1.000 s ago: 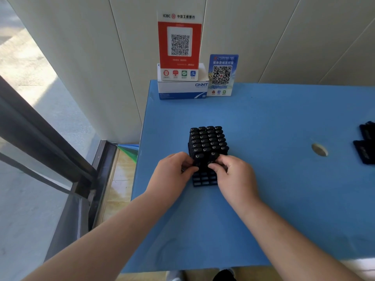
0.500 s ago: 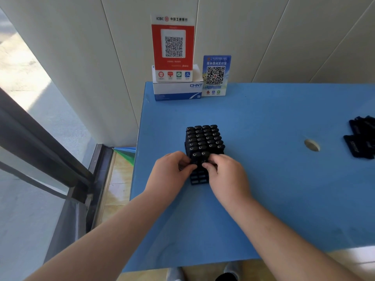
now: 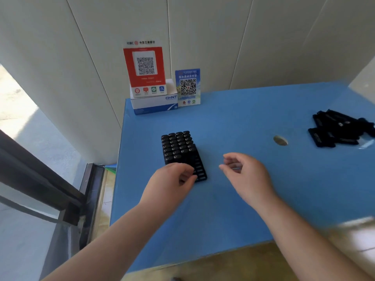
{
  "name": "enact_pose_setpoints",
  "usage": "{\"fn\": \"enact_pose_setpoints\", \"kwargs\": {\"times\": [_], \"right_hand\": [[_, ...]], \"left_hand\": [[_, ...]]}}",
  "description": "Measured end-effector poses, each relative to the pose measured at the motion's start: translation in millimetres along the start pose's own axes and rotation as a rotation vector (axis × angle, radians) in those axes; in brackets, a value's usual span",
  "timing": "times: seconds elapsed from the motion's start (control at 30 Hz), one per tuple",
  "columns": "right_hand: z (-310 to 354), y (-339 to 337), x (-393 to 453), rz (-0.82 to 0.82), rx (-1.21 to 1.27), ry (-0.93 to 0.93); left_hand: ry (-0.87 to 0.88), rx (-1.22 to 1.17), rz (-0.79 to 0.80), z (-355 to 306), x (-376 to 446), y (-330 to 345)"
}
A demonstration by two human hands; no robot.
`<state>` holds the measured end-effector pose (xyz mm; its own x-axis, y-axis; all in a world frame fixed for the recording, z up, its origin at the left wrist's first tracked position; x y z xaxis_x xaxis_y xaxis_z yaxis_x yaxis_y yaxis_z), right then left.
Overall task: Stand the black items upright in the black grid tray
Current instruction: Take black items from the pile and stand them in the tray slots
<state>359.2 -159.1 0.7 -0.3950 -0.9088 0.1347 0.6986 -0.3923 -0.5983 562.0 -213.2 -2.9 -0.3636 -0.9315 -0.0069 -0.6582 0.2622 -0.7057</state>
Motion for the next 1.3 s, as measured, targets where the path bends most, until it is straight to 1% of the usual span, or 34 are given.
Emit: {"fn": "enact_pose_setpoints", "kwargs": {"times": [0.13,0.23,0.47,0.67,0.8,0.97,1.1,1.3], "right_hand": [[-26.2,-67.7,-17.0,-0.056,-0.191,-0.036],[-53.9,-122.3,-42.9,-0.103,-0.324,-0.021],[-115.0,-238.3,-106.8,-0.16,-0.542,0.117],[-152.9,-313.7,-146.6,-0.188,-0.604,0.179],[-174.9,-350.7,-160.6,-0.17,-0.646,0.201],[-198.5,-381.0,-162.0,-0.169,-0.661,0.23],[-221.2,-394.2,-141.0,-0.143,-0.674,0.247],[-254.5,-408.6,-84.7,-0.115,-0.691,0.24]], "left_hand": [[0.147,0.231,0.014,-49.6,1.8,29.1],[0.237,0.333,0.035,-89.1,0.0,59.1],[0.392,0.417,0.085,-185.2,-28.2,138.7],[0.477,0.397,0.124,-257.0,-62.3,208.0],[0.497,0.397,0.164,-293.7,-71.0,252.4],[0.528,0.424,0.189,-324.1,-64.3,283.4],[0.552,0.438,0.199,-344.3,-40.5,307.1],[0.548,0.454,0.232,-364.2,17.5,349.7]]}}
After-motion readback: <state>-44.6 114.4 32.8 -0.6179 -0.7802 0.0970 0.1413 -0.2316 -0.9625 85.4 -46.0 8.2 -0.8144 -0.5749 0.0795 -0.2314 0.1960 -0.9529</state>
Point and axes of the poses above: each hand's wrist, its own x-axis towards the middle knuckle, its own y-axis out of the palm, z = x × y, the point moved 7 cm from there along x, towards the middle knuckle, and after that the axes turned 4 degrees about -y, right-handed, at the moved point
